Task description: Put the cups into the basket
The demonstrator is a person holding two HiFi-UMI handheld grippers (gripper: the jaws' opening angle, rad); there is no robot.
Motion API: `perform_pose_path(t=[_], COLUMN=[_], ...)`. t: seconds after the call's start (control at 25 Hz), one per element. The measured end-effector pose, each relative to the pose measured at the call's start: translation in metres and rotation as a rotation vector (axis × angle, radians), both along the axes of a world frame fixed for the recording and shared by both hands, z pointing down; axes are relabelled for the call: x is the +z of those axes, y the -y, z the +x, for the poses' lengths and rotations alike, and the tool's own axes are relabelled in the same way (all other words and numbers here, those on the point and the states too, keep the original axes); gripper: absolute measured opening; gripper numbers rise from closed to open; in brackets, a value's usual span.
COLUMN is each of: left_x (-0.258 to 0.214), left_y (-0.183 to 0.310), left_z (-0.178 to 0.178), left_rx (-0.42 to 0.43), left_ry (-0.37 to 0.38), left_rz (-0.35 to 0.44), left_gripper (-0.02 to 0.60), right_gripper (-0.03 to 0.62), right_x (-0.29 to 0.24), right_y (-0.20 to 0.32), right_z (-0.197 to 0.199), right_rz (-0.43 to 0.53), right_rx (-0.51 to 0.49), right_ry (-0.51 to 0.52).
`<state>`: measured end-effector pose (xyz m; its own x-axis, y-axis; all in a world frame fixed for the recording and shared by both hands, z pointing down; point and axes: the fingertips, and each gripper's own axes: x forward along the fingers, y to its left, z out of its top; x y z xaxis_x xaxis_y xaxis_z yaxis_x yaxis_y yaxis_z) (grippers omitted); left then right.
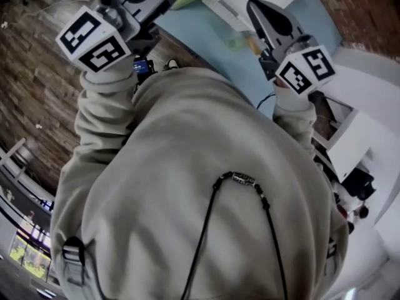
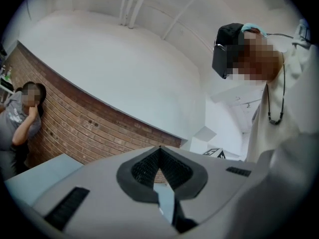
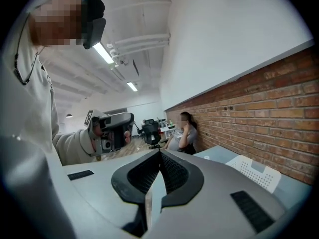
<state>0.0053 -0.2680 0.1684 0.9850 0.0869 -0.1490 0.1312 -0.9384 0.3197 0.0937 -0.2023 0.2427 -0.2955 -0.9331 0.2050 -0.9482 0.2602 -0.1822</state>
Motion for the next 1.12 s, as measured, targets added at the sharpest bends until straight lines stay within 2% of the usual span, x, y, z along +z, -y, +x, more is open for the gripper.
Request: perform_pose_path(t=[0.12, 0.32, 0.56, 0.72, 0.88, 1.12], left_x=[0.006, 0.035, 0.035, 0.030, 0.030, 0.037], left_y=[0.013, 0.011, -0.025, -0.050, -0.060, -0.043], left_z=[0.009, 0.035, 0.073, 0.090, 0.091, 0.087], left_rx=[0.084, 0.305, 0.447, 0.466, 0.475, 0.383], left_ry=[0.000, 0.043, 0.039, 0.052, 0.087, 0.111], left_rz=[-0.008, -0.024, -0.004, 0.064, 0.138, 0.117], left_gripper=[-0.003, -0.003, -0.003, -0.003, -0.003, -0.003], right_gripper=[0.012, 0.014, 0.014, 0.014, 0.014, 0.014], right_x=[0.005, 0.017, 0.021, 0.024, 0.030, 0.033], right_y=[0.004, -0.020, -0.065, -0.085, -0.085, -0.066], right_z=[0.008, 0.028, 0.048, 0.056, 0.060, 0.069], right_rz=[-0.020, -0.064, -0.078, -0.084, -0.104, -0.122], right_rx=[0.084, 0.262, 0.385, 0.412, 0.380, 0.311], right_ry=[0.000, -0.009, -0.016, -0.054, -0.061, -0.082])
